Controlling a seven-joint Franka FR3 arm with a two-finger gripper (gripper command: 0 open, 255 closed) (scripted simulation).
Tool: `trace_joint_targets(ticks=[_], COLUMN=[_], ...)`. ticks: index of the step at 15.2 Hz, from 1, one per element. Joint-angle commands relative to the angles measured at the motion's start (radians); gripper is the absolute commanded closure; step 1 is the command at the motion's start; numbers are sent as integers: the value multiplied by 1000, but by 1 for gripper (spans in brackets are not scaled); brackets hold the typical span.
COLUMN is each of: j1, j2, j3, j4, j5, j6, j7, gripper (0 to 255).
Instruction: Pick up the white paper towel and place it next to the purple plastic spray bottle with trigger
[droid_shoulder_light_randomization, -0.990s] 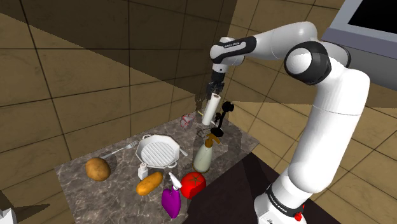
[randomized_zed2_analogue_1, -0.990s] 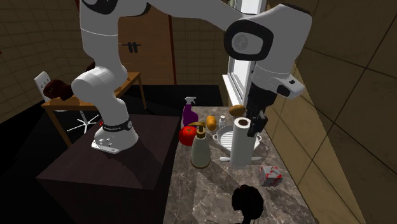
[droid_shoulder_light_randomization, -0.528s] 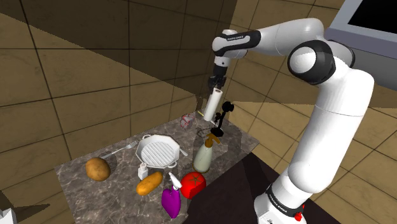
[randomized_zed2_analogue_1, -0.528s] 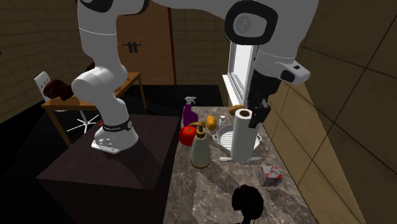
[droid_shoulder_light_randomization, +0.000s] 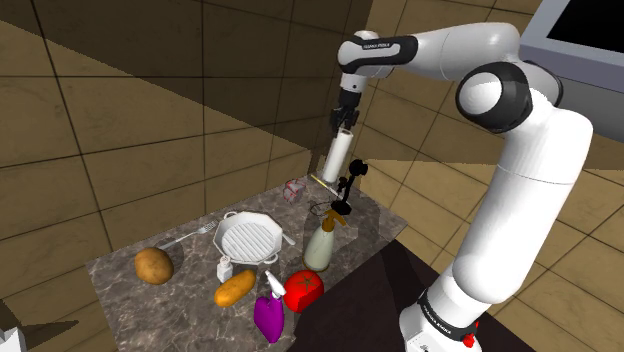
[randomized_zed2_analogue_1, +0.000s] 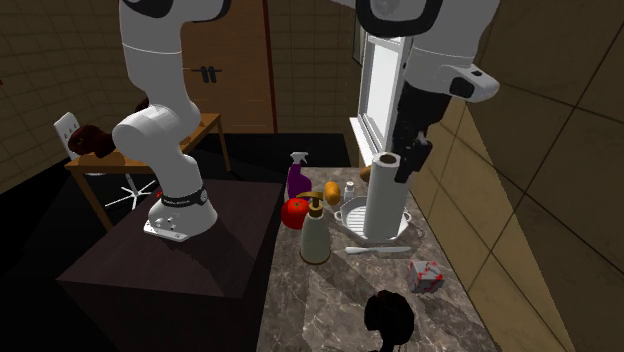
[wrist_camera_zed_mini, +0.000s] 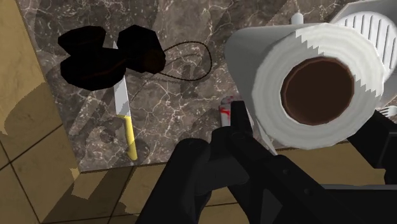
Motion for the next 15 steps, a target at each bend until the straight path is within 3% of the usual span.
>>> trace_joint_targets(ticks=[1, 10, 15], j1=[-1, -5, 66], j2=[-2, 0, -121], j3=[0, -2, 39], j4=[22, 142, -16], j5=[-1, -2, -21], j6=[-24, -143, -96], j7=[1, 7, 115], gripper=[255, 255, 255])
